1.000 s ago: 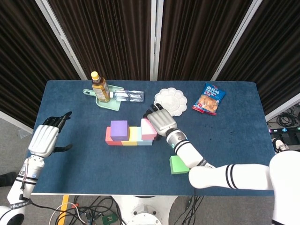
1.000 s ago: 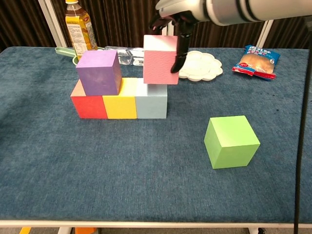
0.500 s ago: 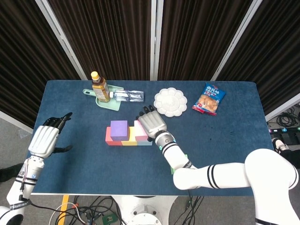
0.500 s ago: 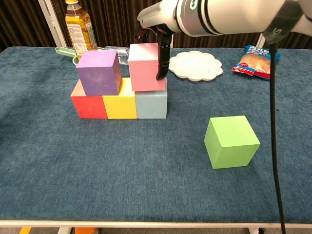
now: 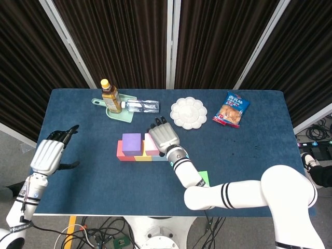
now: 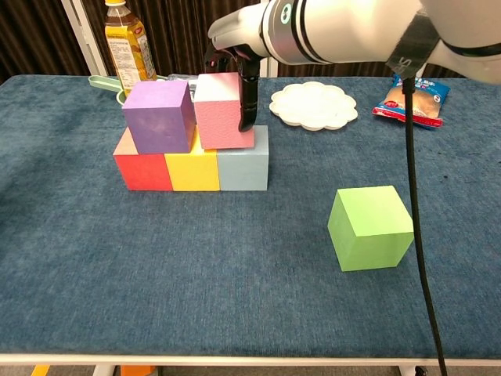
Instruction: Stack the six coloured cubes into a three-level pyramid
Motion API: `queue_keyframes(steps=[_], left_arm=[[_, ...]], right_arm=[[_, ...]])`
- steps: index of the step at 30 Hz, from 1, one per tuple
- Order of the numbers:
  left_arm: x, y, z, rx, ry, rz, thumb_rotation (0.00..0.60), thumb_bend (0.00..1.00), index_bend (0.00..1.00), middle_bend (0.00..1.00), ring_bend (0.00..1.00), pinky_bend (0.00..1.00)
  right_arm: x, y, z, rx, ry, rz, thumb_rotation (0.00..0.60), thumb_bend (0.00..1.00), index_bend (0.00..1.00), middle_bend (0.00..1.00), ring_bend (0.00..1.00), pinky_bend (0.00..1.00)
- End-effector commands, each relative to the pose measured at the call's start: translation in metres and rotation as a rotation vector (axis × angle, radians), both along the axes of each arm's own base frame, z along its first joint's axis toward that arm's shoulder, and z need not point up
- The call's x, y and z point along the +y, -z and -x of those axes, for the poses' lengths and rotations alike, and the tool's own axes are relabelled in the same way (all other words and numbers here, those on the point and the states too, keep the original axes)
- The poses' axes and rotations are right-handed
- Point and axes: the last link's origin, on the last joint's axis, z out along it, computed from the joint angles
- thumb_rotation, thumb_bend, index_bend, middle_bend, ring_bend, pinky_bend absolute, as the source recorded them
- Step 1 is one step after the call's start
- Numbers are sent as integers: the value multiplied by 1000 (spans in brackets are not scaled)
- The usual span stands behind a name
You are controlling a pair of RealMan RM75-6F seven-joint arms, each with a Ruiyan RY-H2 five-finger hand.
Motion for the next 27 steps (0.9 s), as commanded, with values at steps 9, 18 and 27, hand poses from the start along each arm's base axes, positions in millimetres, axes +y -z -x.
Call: queue_keyframes(steps=[9,18,27], left_arm=[[0,0,4,-11,-7,5,600,41,73,194,221,212],[-1,0,7,-15,-9,10,600,41,73,195,222,212],[0,0,8,-21,-11,11,600,41,73,194,222,212]], right_arm=[[0,5,-3,4,11,1,600,90,395,186,0,0],[1,9,-3,11,17,2,600,91,393,186,0,0],[-1,11,-6,-2,26,0,600,90,387,185,0,0]])
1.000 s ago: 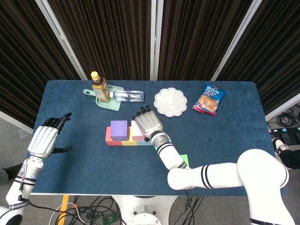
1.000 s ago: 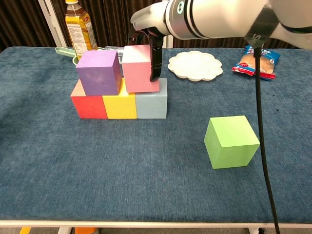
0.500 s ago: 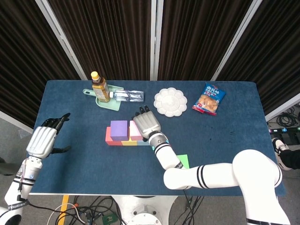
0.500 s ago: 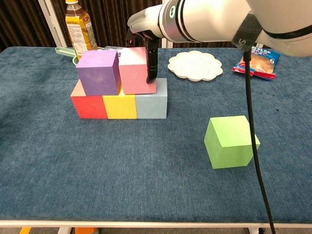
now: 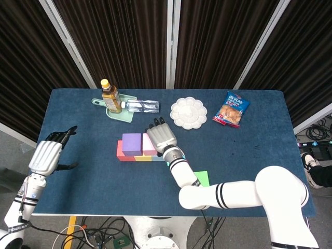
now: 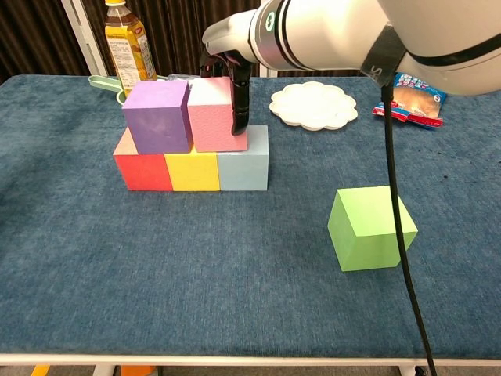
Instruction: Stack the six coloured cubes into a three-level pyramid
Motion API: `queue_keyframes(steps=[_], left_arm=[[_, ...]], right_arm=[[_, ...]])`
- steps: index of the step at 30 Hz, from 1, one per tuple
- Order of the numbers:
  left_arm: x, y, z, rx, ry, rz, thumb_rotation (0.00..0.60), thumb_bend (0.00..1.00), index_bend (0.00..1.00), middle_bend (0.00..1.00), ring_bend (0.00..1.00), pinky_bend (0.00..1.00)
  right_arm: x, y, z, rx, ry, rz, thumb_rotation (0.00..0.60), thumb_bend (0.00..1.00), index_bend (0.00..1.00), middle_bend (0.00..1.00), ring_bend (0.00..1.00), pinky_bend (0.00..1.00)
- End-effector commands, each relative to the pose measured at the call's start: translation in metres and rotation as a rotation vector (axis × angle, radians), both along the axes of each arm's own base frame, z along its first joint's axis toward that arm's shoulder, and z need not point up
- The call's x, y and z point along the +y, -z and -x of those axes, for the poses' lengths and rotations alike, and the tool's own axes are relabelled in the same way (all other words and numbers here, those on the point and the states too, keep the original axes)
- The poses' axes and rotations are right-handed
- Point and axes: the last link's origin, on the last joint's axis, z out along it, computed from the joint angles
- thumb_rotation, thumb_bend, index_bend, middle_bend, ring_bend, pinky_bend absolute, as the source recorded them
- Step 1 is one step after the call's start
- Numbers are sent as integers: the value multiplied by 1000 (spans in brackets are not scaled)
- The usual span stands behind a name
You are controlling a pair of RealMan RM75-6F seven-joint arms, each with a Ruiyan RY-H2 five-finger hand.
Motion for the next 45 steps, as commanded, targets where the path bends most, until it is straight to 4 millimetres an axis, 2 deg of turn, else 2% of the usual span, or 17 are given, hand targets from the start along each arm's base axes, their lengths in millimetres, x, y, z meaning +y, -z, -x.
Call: queue_keyframes(steps=[1,45], left_arm=[[0,0,0,0,1,0,600,41,73,194,222,212],[1,0,4,-13,-2,2,600,41,74,194,222,212]], right_arm=[[0,0,0,0,3,-1,600,90,386,185,0,0],[0,5,-4,-18,33,1,600,89,359,185,0,0]])
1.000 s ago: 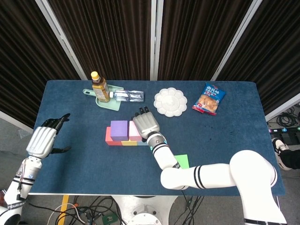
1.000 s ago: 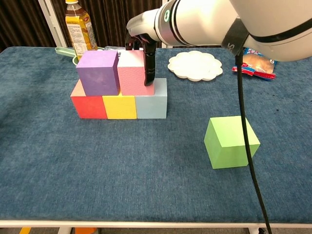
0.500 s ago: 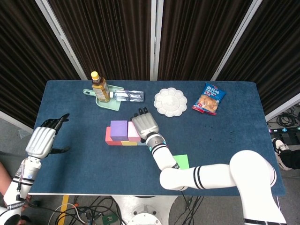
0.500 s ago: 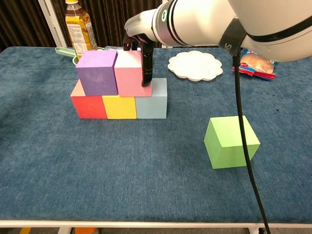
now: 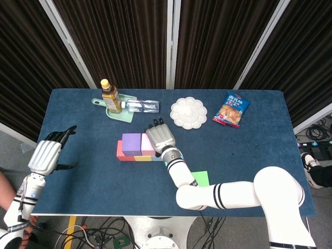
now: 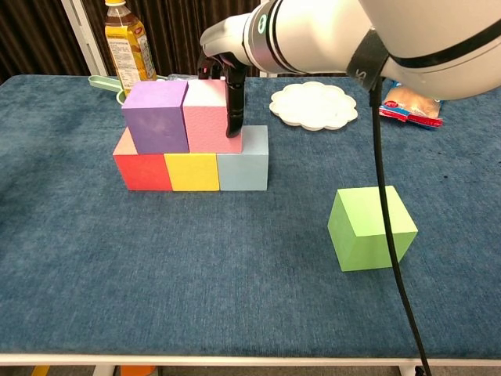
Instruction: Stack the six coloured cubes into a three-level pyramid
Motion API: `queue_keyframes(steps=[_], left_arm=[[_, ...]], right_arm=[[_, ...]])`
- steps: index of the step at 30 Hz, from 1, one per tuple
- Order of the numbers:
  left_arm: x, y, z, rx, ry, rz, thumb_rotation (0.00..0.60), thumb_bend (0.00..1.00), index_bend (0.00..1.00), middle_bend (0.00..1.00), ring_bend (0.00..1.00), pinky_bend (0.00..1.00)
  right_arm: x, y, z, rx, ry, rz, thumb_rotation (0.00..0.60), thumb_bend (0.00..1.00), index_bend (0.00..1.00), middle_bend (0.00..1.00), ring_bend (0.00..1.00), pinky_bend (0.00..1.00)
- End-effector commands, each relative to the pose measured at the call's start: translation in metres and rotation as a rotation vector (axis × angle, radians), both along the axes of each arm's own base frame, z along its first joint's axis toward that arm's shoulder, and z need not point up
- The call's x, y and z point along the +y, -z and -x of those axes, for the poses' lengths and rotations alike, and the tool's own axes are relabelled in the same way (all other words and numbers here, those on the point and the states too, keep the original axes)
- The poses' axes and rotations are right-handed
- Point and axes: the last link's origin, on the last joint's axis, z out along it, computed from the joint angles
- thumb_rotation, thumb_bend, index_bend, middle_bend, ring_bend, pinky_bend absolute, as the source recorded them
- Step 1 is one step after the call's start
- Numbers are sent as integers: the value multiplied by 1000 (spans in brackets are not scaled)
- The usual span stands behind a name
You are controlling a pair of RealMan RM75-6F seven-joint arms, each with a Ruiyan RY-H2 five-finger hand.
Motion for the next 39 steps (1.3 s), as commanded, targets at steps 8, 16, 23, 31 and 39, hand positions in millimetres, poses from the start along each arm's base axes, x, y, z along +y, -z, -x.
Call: queue_keyframes(steps=[8,16,23,31,39], left_arm=[[0,0,2,-2,-5,1,600,41,73,194,221,212],[0,0,2,-3,-2,-1,600,41,73,194,222,212],[0,0,1,-1,0,0,600,41,73,194,221,212],[0,-2,1,6,3,-4,600,41,73,192,221,212],[1,-10,5,-1,3,-43,600,41,77,192,221,212]], right_arm=[[0,2,0,5,6,2,600,89,336,183,0,0],[1,1,0,-2,12,-1,600,46,187,176,0,0],[2,-2,1,-15,14,-5,600,39,101,165,0,0],[3,-31,10,-67,22,-1,600,35,17,140,0,0],[9,-92,66,-156,45,48,600,42,4,133,0,0]])
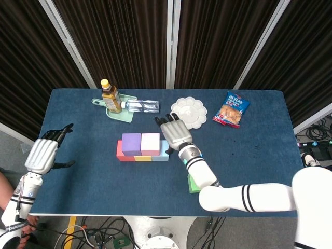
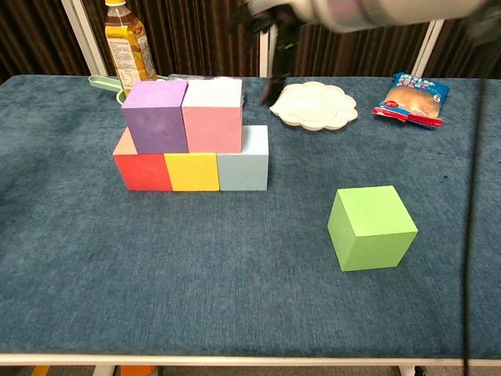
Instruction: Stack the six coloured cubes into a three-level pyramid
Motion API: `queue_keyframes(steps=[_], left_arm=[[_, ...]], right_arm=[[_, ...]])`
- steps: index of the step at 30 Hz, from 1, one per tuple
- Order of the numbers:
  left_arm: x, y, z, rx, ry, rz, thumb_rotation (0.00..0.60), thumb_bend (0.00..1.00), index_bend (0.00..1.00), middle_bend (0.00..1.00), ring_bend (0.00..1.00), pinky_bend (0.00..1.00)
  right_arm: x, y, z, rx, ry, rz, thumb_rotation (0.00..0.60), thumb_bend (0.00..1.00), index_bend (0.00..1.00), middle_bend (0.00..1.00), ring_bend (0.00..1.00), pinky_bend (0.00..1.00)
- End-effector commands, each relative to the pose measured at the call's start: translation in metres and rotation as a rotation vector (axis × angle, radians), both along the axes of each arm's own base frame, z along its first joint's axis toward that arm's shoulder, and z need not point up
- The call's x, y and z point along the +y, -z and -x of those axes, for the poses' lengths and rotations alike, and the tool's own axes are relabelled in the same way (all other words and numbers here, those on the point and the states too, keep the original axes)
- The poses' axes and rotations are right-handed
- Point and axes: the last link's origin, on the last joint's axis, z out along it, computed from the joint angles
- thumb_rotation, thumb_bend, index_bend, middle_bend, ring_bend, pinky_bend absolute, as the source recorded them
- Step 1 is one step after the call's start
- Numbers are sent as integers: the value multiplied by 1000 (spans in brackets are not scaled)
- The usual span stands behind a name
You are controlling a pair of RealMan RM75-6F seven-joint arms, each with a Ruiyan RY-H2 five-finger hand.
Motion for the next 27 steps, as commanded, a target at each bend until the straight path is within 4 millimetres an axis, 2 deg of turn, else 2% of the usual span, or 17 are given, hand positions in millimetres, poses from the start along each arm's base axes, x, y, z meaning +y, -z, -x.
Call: queue_keyframes(steps=[1,8,15,20,27], left_arm=[[0,-3,2,-3,-3,-18,600,41,80,192,222,212],[0,-8,5,9,-29,-51,600,41,93,192,222,212],[-5,-8,1,8,-56,-61,600,42,95,192,222,211],[-7,-6,-2,6,-68,-56,600,42,95,191,221,210],[-9,-5,-3,5,-77,-49,600,42,95,192,222,210]], right_arm=[[11,-31,39,-65,8,18,600,44,3,136,0,0],[44,-67,107,-129,-29,-1,600,54,23,192,0,0],[82,-80,162,-203,6,-34,600,54,24,209,0,0],[103,-70,193,-238,27,-80,600,53,29,212,0,0],[124,-40,216,-206,-35,-162,600,8,83,208,0,0]])
